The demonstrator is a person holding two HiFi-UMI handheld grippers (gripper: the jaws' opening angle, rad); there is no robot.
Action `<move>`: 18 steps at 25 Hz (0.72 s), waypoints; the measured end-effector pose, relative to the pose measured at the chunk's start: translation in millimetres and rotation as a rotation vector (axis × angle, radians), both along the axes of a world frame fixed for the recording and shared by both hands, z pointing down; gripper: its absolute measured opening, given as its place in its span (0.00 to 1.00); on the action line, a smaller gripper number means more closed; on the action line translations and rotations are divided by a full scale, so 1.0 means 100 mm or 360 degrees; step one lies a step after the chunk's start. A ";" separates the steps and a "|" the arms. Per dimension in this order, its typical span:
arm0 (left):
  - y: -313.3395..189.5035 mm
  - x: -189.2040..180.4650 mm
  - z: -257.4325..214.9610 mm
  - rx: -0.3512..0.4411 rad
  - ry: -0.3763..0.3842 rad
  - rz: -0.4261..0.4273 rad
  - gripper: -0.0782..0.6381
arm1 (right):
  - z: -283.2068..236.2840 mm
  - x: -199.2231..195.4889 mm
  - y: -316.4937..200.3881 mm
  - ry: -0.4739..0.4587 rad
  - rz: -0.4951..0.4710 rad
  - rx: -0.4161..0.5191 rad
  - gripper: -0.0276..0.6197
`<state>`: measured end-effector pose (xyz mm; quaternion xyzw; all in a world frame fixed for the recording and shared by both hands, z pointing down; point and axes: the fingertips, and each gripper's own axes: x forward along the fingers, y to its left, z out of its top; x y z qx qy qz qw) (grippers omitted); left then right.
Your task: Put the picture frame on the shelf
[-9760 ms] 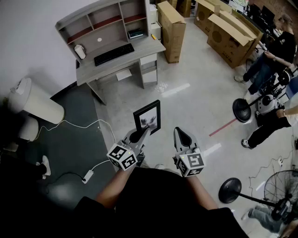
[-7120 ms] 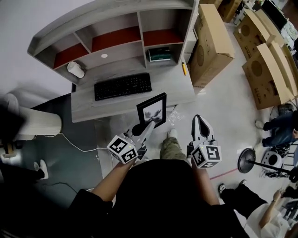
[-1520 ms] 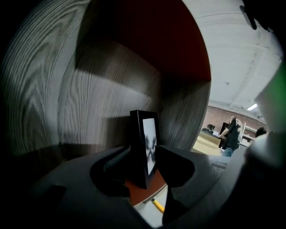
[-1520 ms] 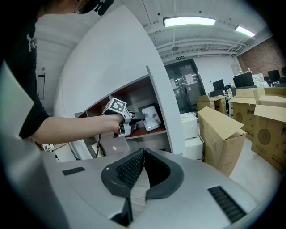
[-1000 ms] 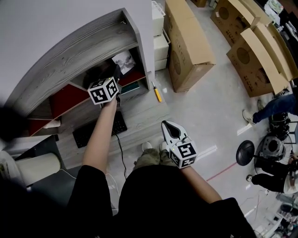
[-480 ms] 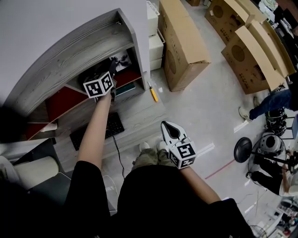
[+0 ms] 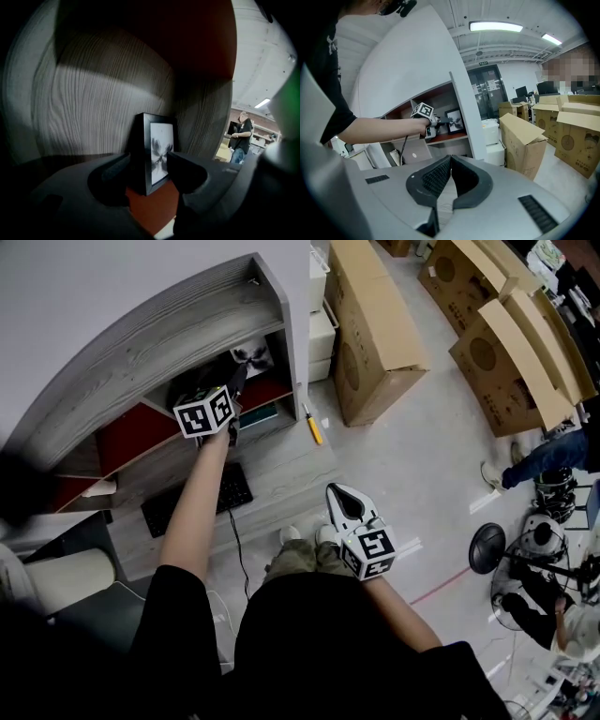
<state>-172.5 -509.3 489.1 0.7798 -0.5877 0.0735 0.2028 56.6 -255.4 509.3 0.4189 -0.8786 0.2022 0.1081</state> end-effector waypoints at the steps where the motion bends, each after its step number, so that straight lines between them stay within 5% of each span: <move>1: 0.07 -0.01 -0.01 0.0002 0.0007 -0.0011 0.44 | -0.01 0.01 0.00 -0.0003 -0.0001 0.0004 0.06; 8: 0.99 0.29 -0.11 0.0069 -0.0037 0.0084 0.44 | -0.18 0.10 -0.07 -0.0052 -0.0032 0.0067 0.06; 15: 2.29 0.47 -0.35 0.0231 0.0026 -0.0040 0.41 | -0.27 0.12 -0.14 -0.0060 -0.0150 0.0113 0.06; 18: 2.80 0.48 -0.35 0.0221 0.0010 -0.0145 0.30 | -0.37 -0.10 -0.11 0.0016 -0.0315 0.0223 0.06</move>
